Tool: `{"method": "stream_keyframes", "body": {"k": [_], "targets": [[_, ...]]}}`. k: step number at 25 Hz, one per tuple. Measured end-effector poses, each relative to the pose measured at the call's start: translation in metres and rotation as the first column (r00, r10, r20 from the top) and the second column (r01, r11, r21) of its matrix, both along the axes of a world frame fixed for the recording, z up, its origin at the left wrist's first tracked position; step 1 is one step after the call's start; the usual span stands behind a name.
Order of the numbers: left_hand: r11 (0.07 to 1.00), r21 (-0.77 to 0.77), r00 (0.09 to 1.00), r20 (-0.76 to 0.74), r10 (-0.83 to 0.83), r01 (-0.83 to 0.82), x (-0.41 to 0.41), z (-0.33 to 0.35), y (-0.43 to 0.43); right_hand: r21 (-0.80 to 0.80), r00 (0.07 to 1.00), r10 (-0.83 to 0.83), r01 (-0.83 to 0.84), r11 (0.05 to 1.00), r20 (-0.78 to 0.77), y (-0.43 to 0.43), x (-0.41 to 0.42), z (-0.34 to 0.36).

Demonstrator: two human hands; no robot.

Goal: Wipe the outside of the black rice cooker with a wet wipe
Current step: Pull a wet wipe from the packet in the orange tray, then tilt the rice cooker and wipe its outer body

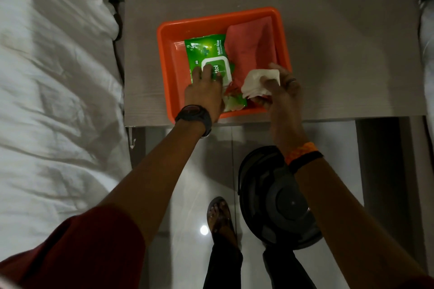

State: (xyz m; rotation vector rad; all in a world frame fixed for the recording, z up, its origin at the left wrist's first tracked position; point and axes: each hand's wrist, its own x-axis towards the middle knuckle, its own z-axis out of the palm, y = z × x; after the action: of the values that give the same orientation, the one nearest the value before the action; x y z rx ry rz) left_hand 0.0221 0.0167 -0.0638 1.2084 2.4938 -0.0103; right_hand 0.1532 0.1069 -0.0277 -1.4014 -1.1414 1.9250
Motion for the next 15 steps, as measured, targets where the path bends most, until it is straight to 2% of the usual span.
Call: {"method": "stream_keyframes", "body": {"k": [4, 6, 7, 8, 9, 10, 11, 12, 13, 15], "targets": [[0.968, -0.227, 0.982, -0.126, -0.141, 0.11, -0.002, 0.017, 0.029, 0.003, 1.0, -0.029, 0.029, 1.0, 0.007, -0.014, 0.025, 0.009], [0.935, -0.323, 0.974, -0.119, -0.194, 0.147, -0.005, 0.025, 0.04, 0.018, 1.0, 0.009, -0.009, 1.0, 0.006, -0.02, 0.037, 0.016], [0.94, -0.309, 0.98, -0.078, -0.18, 0.148, -0.002, 0.028, 0.044, 0.024, 1.0, 0.013, -0.013, 1.0, 0.012, -0.022, 0.045, 0.02], [0.965, -0.226, 0.99, -0.019, -0.143, 0.135, 0.004, 0.031, 0.044, 0.023, 1.0, 0.002, -0.002, 1.0, 0.02, -0.023, 0.053, 0.024], [0.994, -0.061, 0.995, 0.041, -0.091, 0.093, 0.015, 0.031, 0.041, 0.014, 1.0, -0.018, 0.018, 1.0, 0.023, -0.024, 0.063, 0.026], [0.988, 0.154, 0.991, 0.129, -0.026, 0.005, 0.03, 0.031, 0.034, 0.0, 0.999, -0.037, 0.037, 0.999, 0.026, -0.024, 0.073, 0.026], [0.929, 0.347, 0.958, 0.285, 0.028, -0.13, 0.051, 0.033, 0.024, -0.013, 0.998, -0.053, 0.054, 0.998, 0.032, -0.024, 0.086, 0.025], [0.837, 0.47, 0.874, 0.486, 0.021, -0.281, 0.073, 0.035, 0.014, -0.021, 0.998, -0.059, 0.06, 0.998, 0.035, -0.025, 0.1, 0.022], [0.774, 0.496, 0.752, 0.658, -0.04, -0.393, 0.096, 0.037, 0.005, -0.033, 0.998, -0.059, 0.06, 0.998, 0.037, -0.026, 0.115, 0.017], [0.763, 0.451, 0.54, 0.826, -0.161, -0.463, 0.138, 0.035, -0.009, -0.054, 0.999, -0.032, 0.034, 0.998, 0.033, -0.029, 0.146, 0.008]]}}
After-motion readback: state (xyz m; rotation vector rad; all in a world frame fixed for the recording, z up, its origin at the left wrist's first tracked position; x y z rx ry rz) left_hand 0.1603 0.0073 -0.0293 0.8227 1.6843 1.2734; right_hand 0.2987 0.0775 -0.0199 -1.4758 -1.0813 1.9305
